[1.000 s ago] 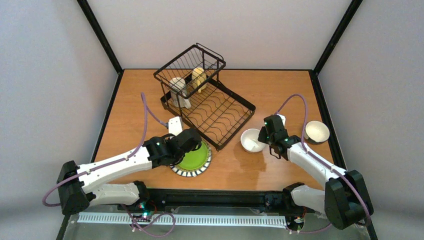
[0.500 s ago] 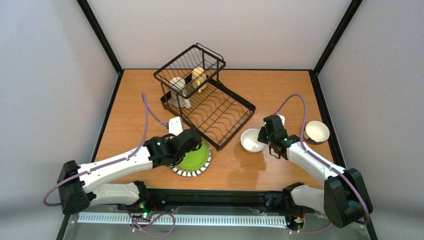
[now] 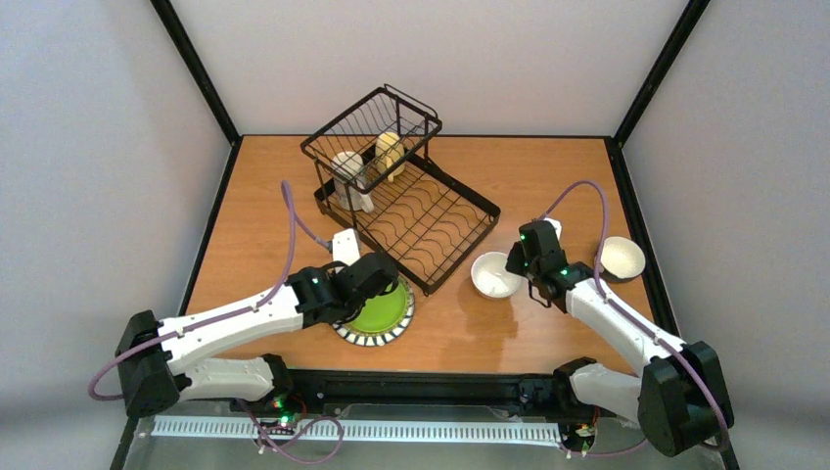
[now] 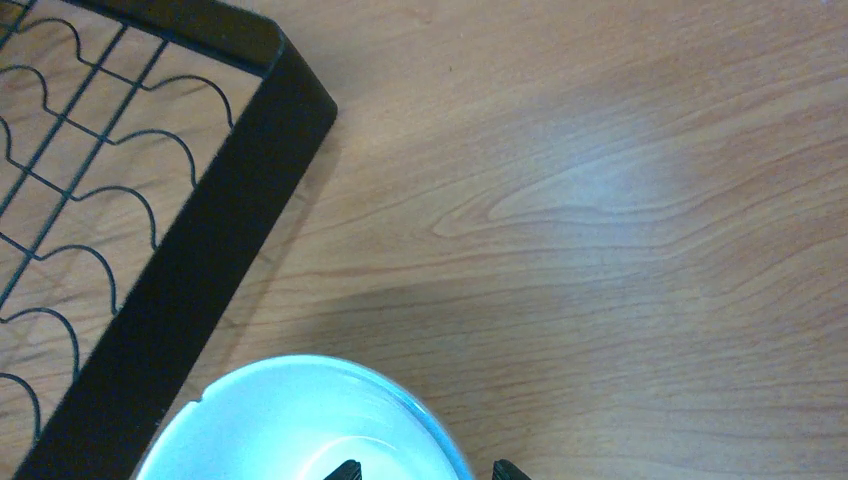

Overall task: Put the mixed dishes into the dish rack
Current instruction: Move the dish rack to the center of the board.

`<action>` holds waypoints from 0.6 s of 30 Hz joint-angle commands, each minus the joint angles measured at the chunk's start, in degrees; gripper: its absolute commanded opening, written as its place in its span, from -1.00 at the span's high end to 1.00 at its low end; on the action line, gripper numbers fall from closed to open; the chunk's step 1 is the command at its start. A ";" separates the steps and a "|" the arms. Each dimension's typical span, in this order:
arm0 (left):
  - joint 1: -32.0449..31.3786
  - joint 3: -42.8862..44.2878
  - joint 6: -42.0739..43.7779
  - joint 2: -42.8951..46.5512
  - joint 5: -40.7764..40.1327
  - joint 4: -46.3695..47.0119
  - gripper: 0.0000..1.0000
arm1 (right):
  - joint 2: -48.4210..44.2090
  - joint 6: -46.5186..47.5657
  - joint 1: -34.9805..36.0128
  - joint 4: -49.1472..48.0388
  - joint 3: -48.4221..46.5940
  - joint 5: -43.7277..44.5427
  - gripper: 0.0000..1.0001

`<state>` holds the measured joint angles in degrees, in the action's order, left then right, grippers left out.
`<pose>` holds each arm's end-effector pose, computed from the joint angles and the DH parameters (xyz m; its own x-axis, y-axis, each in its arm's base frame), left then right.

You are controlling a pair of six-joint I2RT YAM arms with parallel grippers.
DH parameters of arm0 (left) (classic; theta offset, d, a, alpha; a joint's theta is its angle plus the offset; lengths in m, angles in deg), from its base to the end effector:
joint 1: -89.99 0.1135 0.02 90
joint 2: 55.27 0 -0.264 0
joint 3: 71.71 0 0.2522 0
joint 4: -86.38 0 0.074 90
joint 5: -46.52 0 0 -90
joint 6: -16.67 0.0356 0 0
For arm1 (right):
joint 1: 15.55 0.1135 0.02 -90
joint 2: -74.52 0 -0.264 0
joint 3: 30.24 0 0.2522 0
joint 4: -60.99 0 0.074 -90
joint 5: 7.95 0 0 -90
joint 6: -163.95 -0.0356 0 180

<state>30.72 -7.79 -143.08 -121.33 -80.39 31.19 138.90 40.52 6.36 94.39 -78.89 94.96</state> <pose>0.1309 -0.1784 0.2591 -0.6383 -0.3943 -0.6611 -0.2230 0.9167 -0.3315 0.2068 0.0746 0.2010 -0.7112 0.2928 -0.6392 0.1962 0.9557 0.2195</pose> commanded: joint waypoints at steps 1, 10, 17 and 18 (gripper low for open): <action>-0.37 0.99 -1.54 -0.73 -1.39 1.17 -0.84 | -1.60 0.56 0.43 1.86 -1.49 1.11 -0.51; -0.40 0.18 -3.68 -0.74 -2.16 1.75 -0.85 | -0.03 2.78 0.42 1.91 -5.53 3.74 -0.52; -0.33 1.54 -6.67 -1.60 -3.69 2.94 -0.85 | 11.68 7.80 0.39 1.62 -20.15 4.95 -0.56; -0.31 1.61 -6.88 -1.57 -3.64 3.23 -0.85 | 13.69 9.02 0.40 1.51 -22.25 4.77 -0.58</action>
<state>30.72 -7.79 -146.76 -122.25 -81.81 32.89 147.14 45.02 6.38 96.27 -95.09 98.22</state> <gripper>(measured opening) 0.923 0.776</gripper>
